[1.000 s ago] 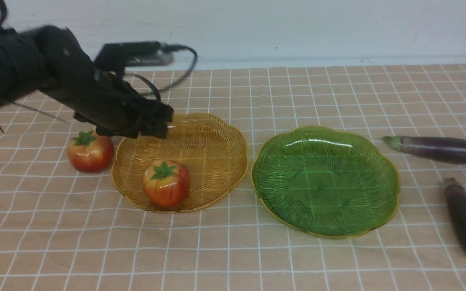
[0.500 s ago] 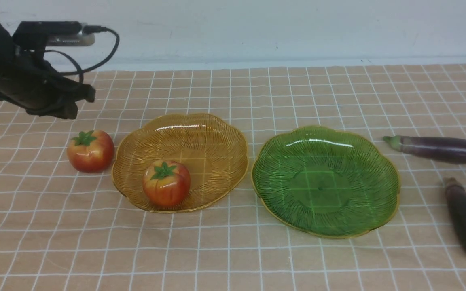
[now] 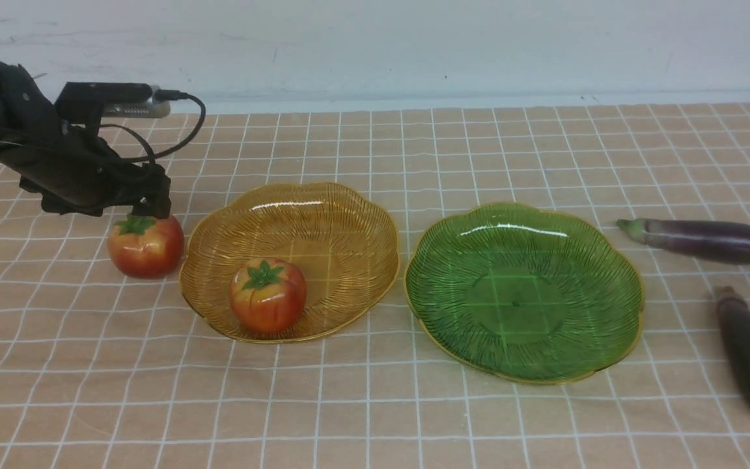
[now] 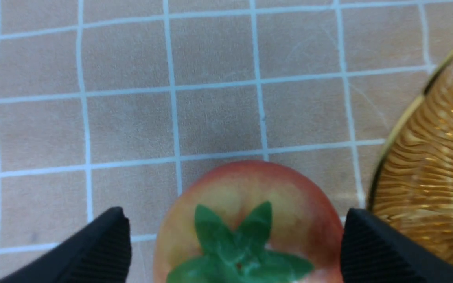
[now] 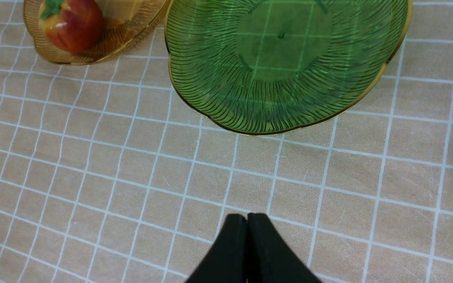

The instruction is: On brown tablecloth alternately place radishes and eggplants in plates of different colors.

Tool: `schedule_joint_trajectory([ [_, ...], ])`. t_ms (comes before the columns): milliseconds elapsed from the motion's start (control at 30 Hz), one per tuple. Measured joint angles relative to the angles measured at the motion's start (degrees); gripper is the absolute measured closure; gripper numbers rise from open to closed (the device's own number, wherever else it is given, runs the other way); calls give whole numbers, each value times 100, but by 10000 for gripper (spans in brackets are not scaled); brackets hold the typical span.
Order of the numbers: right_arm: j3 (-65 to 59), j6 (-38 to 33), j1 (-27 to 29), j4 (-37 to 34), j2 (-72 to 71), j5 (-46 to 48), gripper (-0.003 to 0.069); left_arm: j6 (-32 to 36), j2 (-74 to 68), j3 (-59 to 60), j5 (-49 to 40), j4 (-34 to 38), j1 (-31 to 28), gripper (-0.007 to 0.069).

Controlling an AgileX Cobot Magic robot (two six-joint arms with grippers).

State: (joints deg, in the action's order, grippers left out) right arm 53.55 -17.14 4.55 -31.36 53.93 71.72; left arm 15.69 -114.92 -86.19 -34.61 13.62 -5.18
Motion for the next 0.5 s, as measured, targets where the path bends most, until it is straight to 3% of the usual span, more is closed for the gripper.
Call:
schedule_joint_trajectory([
  [367,0,12,0,0,0,0,671,2,-324,-72,222,95,0,-57],
  [467,0,12,0,0,0,0,671,2,-330,-77,216,100,0,-15],
  [500,0,12,0,0,0,0,671,-8,-330,-77,210,100,0,41],
])
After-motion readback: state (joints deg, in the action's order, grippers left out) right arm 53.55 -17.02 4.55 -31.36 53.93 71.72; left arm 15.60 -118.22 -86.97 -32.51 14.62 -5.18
